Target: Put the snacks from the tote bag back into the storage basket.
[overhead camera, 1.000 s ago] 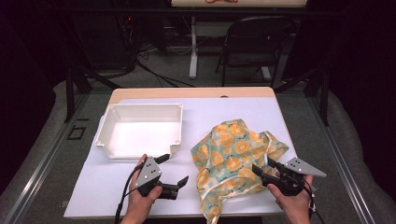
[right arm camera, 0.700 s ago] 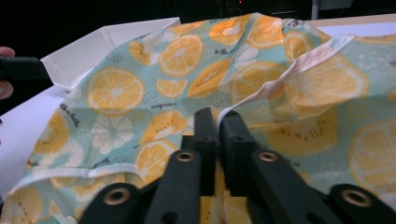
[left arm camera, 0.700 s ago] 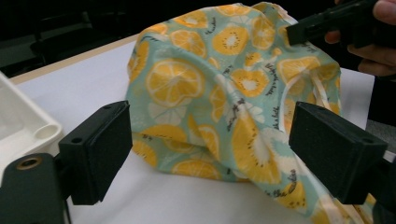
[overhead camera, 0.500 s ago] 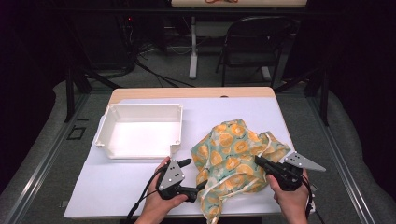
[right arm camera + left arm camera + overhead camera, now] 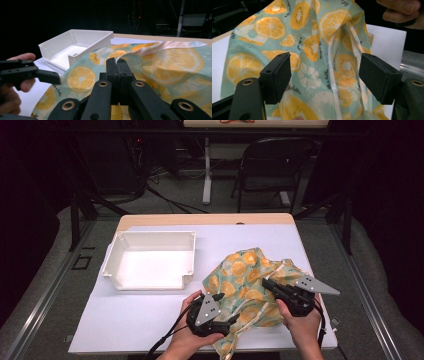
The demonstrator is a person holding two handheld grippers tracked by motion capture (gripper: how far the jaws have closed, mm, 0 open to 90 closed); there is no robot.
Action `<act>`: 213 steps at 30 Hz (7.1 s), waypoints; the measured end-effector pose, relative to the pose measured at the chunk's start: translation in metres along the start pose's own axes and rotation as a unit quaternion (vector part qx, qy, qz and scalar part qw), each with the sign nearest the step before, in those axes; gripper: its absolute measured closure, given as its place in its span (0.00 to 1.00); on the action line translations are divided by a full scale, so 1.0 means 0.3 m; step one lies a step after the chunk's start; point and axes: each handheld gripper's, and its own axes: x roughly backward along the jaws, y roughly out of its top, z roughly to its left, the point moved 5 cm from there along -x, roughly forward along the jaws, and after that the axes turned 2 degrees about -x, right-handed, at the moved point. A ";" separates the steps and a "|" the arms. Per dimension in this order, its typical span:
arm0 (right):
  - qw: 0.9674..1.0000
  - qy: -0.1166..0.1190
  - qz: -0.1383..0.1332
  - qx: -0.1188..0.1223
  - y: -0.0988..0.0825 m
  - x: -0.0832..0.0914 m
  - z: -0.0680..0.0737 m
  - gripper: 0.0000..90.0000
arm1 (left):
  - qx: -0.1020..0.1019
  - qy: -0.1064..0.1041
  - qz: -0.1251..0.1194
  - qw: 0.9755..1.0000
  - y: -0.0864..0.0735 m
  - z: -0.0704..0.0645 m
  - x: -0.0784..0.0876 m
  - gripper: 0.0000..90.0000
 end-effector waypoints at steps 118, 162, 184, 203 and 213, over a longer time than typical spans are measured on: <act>0.984 -0.148 0.086 -0.053 -0.006 -0.301 -0.419 0.99 | 0.232 0.102 0.053 0.966 0.040 0.549 -0.128 0.99; 0.983 -0.148 0.094 -0.062 -0.071 -0.299 -0.412 0.69 | 0.203 0.110 0.096 0.968 -0.141 0.372 -0.171 0.85; 0.993 -0.090 0.062 -0.041 -0.008 -0.171 -0.161 0.17 | 0.193 0.007 -0.001 0.981 0.047 0.224 -0.151 0.38; 0.981 -0.139 0.136 -0.030 -0.124 -0.235 -0.265 1.00 | 0.211 0.127 0.073 0.966 -0.130 0.353 -0.164 1.00; 0.967 -0.177 0.175 -0.058 -0.188 -0.220 -0.359 0.99 | 0.213 0.147 0.077 0.963 -0.191 0.372 -0.160 0.98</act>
